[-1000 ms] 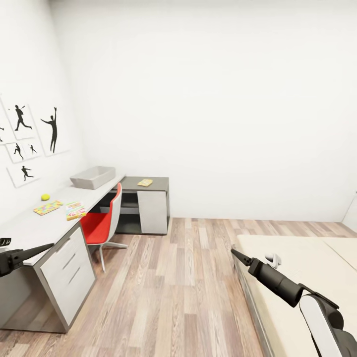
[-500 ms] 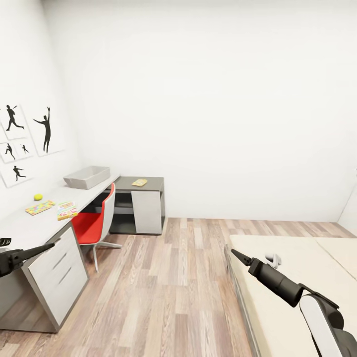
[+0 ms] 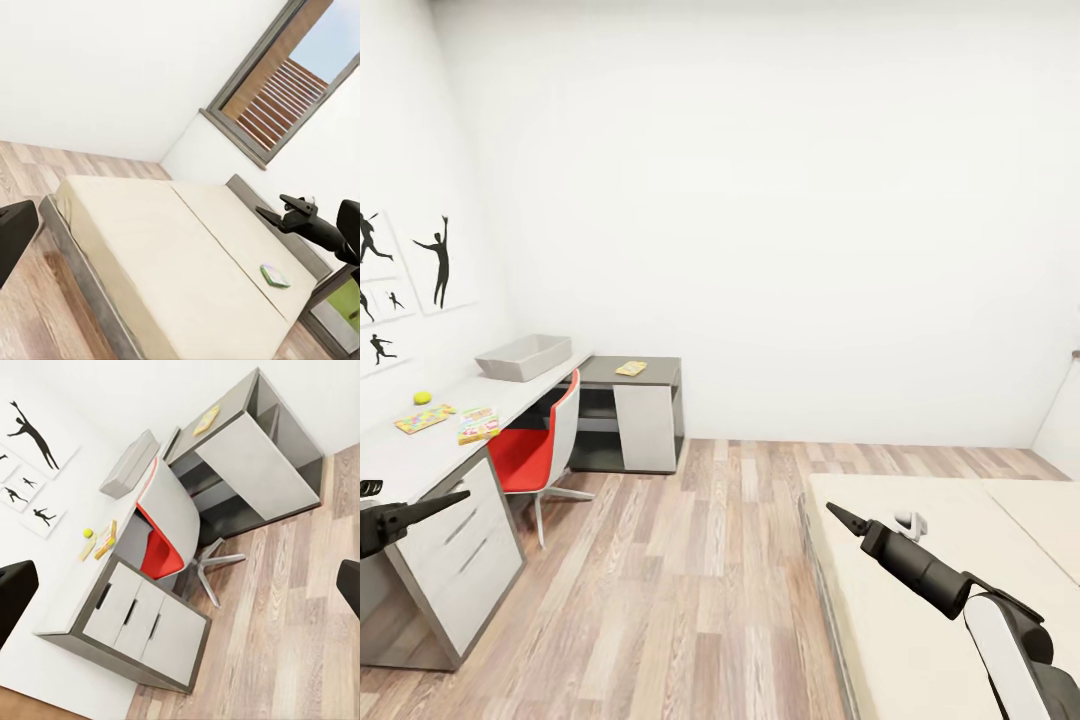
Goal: Put all the toys in the child's room - the three board games (two on the bed and one on the table), the two jigsaw puzzles on the table, and the tennis ball on the table - inside the toy box on the table in the child's room.
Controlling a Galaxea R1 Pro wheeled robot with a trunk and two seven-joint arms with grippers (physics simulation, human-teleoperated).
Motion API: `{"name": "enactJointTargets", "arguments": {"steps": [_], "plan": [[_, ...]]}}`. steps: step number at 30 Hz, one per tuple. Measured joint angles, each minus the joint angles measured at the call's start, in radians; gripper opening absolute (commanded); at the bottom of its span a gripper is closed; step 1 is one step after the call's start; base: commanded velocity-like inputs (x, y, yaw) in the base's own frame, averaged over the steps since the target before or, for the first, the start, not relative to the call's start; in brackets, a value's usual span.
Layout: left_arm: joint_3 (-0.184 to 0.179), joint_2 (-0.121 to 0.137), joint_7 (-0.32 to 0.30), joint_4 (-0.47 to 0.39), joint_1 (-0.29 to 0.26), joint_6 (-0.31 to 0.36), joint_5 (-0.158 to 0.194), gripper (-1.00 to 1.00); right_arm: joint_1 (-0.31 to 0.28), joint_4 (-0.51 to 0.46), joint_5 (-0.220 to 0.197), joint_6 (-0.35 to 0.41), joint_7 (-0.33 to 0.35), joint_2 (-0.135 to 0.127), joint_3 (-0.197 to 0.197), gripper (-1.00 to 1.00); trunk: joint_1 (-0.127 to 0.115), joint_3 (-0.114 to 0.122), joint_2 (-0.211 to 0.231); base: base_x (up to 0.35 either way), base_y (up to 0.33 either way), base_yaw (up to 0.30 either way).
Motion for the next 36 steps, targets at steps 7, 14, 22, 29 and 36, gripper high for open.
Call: {"name": "enactJointTargets", "arguments": {"steps": [7,14,22,29,36], "plan": [[0.000,-0.002,0.000,0.000,0.000,0.000,0.000,1.00,0.000,0.000,0.000,0.000,0.001,0.000,0.000,1.00,0.000,0.000,0.000,0.000,-0.027,-0.001],[0.000,-0.003,0.000,0.000,0.000,0.000,0.000,1.00,0.000,0.000,-0.001,0.000,0.002,0.000,0.000,1.00,0.000,0.003,0.000,0.000,-0.003,-0.090],[0.000,-0.003,0.000,-0.001,0.000,0.000,0.000,1.00,0.000,-0.001,-0.001,0.000,0.002,0.000,0.000,1.00,0.000,0.005,0.000,0.000,0.000,-0.037],[0.000,-0.003,0.000,-0.001,0.000,0.000,0.000,1.00,0.000,-0.001,-0.001,0.000,0.002,0.000,0.000,1.00,0.000,0.005,0.000,0.000,0.000,-0.004],[0.000,-0.003,0.000,0.000,0.000,0.000,0.000,1.00,0.000,-0.001,-0.001,0.000,0.002,0.000,0.000,1.00,0.000,0.005,0.000,0.000,0.000,0.000]]}}
